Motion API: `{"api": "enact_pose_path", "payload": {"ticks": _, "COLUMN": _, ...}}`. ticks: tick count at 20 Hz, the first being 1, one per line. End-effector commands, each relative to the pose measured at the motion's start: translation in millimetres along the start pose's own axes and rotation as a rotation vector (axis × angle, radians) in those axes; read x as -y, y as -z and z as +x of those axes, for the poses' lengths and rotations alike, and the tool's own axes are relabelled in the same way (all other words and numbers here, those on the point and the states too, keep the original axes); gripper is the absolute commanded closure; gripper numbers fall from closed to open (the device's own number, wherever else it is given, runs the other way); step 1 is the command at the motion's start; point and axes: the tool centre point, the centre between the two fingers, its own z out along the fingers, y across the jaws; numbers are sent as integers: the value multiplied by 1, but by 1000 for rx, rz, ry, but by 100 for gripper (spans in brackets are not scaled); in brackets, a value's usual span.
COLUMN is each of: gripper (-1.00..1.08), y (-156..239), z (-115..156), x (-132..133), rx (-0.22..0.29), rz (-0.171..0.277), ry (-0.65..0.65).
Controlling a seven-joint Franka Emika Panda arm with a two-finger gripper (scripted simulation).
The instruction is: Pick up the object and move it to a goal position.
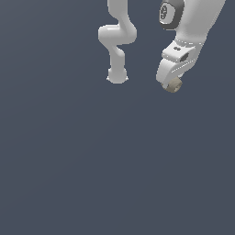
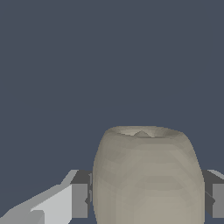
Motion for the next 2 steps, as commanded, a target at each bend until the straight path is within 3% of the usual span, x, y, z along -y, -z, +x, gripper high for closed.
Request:
{"api": "enact_pose_path", "payload": {"ticks": 1, "gripper": 108, "y": 3, "z": 0, "x": 2, "rx": 1, "rz": 1, "ry": -2}}
{"api": "enact_pose_path", "payload": {"ticks": 2, "gripper": 108, "y": 3, "z": 0, "x": 2, "rx": 1, "rz": 1, "ry": -2}}
